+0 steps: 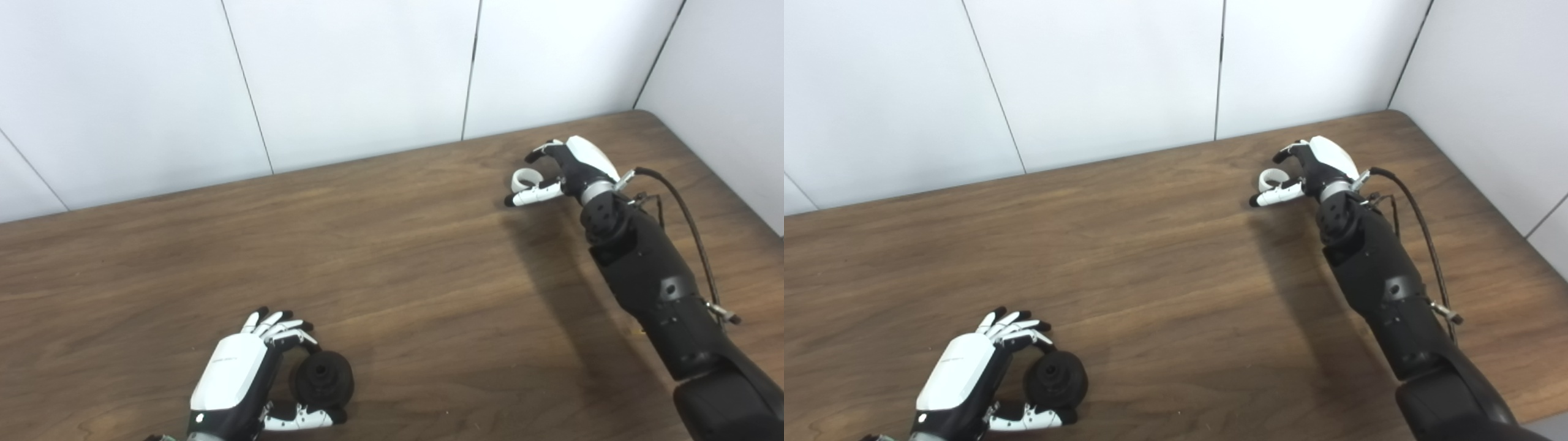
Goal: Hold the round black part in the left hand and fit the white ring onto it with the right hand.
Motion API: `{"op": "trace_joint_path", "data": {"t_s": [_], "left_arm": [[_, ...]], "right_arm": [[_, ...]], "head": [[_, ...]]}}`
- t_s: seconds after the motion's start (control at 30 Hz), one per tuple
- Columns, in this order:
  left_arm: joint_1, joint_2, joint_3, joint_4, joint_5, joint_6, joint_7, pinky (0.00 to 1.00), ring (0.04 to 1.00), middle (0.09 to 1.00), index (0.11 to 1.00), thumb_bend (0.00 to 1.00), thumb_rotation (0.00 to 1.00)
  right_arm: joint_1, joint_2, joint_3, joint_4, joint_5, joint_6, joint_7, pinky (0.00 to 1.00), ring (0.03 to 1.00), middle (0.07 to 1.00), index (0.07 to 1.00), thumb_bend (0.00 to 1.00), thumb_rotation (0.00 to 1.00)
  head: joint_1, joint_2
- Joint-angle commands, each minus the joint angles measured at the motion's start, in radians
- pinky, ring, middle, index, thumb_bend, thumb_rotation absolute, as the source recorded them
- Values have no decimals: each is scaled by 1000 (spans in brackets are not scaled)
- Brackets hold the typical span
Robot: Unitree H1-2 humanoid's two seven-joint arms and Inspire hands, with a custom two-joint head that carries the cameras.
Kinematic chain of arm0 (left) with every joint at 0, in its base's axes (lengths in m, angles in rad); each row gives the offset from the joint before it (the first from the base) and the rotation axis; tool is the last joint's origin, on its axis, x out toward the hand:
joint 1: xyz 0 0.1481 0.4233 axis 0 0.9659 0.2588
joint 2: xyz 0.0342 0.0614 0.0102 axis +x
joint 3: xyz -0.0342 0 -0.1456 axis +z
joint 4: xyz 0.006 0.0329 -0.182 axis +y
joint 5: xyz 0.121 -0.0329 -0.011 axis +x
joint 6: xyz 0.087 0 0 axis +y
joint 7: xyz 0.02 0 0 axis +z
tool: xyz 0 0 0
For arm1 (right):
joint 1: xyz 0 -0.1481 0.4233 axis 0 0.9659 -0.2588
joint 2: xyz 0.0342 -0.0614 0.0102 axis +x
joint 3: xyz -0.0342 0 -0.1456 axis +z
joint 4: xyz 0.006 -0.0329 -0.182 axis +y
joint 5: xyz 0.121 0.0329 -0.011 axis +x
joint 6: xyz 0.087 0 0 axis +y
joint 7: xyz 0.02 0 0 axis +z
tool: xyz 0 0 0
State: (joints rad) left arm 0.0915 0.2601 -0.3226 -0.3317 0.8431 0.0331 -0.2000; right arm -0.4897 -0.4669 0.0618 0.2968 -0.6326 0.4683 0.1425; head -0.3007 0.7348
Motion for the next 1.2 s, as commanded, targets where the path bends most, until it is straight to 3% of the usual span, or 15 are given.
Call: {"op": "trace_joint_path", "data": {"t_s": [0.0, 0.43, 1.17], "left_arm": [[9, 16, 5, -9, 12, 13, -20, 1000, 908, 793, 483, 524, 53], [4, 11, 6, -13, 16, 21, -30, 1000, 911, 795, 483, 523, 53], [2, 15, 8, -15, 14, 10, -29, 1000, 908, 791, 483, 524, 54]], "right_arm": [[-63, -19, 3, -9, -9, 0, -10, 963, 978, 946, 734, 808, 331], [-69, -28, 10, 22, -27, 1, 13, 957, 988, 948, 708, 772, 298], [-45, -41, 13, 7, -38, 1, 31, 903, 989, 930, 704, 747, 323]], "head": [[0, 2], [2, 4], [0, 15]]}}
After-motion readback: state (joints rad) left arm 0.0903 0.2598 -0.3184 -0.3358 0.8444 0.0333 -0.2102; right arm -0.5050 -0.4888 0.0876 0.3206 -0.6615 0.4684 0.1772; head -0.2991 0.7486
